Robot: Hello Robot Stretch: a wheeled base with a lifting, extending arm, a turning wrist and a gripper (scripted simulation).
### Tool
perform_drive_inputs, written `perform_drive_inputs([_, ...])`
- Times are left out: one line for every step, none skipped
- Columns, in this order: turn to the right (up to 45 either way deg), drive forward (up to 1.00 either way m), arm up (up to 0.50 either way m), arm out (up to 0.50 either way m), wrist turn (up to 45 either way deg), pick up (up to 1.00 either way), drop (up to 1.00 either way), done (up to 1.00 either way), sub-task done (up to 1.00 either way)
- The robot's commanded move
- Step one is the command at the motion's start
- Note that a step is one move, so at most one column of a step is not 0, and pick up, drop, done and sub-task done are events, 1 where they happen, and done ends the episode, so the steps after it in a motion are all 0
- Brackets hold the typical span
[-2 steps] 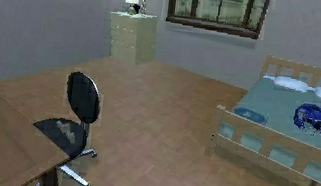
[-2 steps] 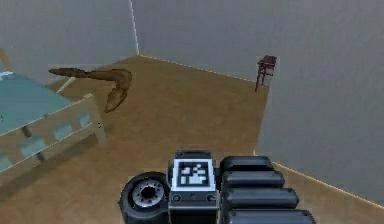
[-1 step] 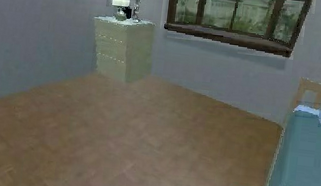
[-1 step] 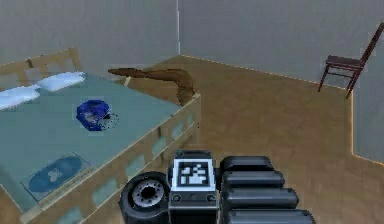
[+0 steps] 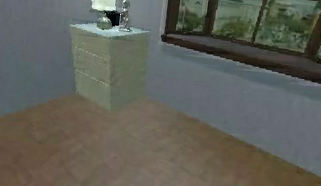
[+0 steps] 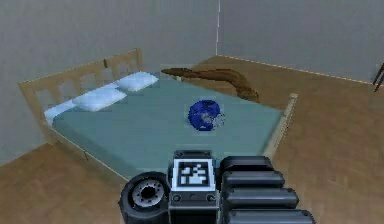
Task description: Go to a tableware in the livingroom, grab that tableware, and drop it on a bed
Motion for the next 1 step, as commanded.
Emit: perform_drive_inputs([42.0,0.0,0.0,0.0,0.0,0.0,0.0,0.0,0.0])
